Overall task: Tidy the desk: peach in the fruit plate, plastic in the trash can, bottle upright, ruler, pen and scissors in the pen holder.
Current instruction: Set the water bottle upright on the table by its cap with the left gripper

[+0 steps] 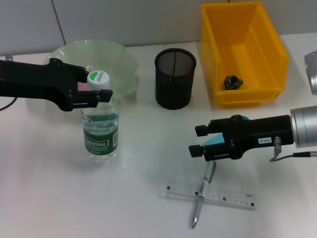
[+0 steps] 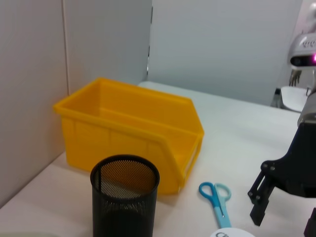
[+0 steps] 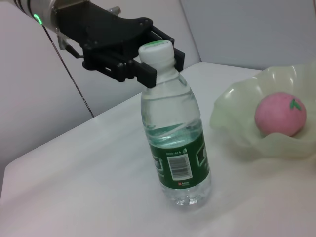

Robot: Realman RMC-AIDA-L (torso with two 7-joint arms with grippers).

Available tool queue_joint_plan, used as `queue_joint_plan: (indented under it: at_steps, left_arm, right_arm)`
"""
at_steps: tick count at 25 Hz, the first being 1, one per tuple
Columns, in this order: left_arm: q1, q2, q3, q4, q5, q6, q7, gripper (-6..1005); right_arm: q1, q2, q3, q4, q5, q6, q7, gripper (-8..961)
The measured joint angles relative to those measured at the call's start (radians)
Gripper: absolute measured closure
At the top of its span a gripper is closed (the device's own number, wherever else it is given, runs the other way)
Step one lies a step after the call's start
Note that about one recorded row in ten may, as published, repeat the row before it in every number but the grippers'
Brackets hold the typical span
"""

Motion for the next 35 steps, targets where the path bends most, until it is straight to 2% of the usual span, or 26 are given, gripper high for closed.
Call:
queue_joint_plan:
  at_steps: [7,10,21,35]
  left_arm:
    - [0.025,0.006,-0.036,-0.006,-0.058,0.035,0.022,556]
    - [0.058,0.003,-0.100,-0.010,-0.097,0.062,0.066,556]
    - [0.101,-0.003,-0.168,-0.013,-0.101,0.060,0.102,556]
    - [0.121,-0.010,-0.306,-0.138,-0.102,0.050,0.258,557]
  right_arm:
    - [0.001,0.002,0.003,-0.008,0.002,-0.005,-0.006,244]
    - [0.004,0.000,0.001,-0.008,0.002,-0.009,-0.008,244]
    - [0.012,-0.002,-0.007,-0.008,0.002,-0.011,-0.020,244]
    - [0.023,-0.002,-0.001,-0.008,0.002,-0.011,-0.035,244]
